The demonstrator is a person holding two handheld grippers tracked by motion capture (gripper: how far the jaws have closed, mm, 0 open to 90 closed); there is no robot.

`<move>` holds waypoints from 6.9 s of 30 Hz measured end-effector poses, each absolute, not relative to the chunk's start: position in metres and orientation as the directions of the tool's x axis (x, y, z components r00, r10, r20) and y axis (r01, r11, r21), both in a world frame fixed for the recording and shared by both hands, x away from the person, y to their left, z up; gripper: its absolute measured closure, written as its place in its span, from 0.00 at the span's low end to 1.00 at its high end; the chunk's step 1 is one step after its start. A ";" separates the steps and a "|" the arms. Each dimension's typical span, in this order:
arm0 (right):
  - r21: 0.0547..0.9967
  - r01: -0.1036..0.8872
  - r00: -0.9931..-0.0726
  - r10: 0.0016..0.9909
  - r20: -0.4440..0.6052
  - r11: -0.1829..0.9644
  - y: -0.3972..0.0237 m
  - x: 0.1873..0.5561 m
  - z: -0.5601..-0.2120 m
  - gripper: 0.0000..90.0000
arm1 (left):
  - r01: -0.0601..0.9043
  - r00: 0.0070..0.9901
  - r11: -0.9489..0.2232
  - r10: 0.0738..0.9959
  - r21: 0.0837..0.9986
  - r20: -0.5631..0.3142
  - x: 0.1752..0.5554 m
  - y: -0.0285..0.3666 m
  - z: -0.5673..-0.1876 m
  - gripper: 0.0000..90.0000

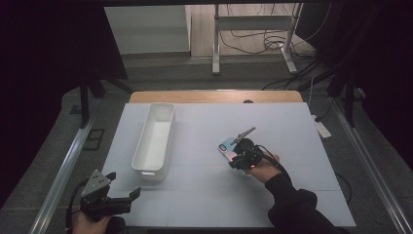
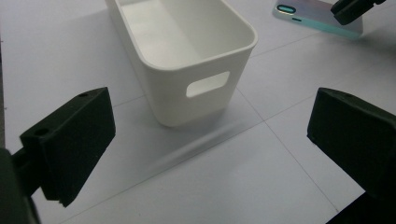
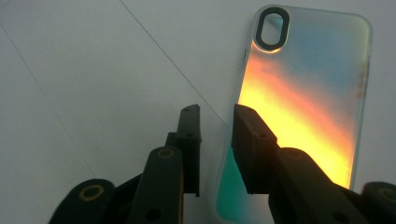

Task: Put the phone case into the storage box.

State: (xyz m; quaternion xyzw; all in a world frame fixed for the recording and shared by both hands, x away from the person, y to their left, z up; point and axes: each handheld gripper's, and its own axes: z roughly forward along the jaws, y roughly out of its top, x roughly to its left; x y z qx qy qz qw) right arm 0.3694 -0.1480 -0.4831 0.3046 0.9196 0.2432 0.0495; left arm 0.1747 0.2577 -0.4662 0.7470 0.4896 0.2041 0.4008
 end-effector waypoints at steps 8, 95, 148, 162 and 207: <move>0.486 0.545 -0.796 0.604 0.041 0.684 -0.148 0.374 -0.477 0.52 | 0.568 0.437 -0.201 0.895 0.798 -0.086 0.175 0.257 -0.466 0.02; 0.327 0.633 -0.733 0.679 -0.037 0.701 -0.155 0.392 -0.507 0.18 | 0.564 0.438 -0.209 0.896 0.799 -0.075 0.174 0.256 -0.466 0.02; 0.592 0.512 -0.781 0.624 0.020 0.622 -0.178 0.359 -0.460 0.19 | 0.552 0.513 -0.208 0.848 0.807 -0.132 0.191 0.240 -0.457 0.00; 0.659 0.483 -0.791 0.610 0.046 0.576 -0.188 0.346 -0.444 0.19 | 0.495 0.618 -0.195 0.764 0.847 -0.185 0.208 0.228 -0.444 0.00; 0.806 0.386 -0.848 0.516 0.119 0.449 -0.212 0.306 -0.416 0.19 | 0.368 0.838 -0.255 0.507 0.894 -0.200 0.266 0.162 -0.420 0.00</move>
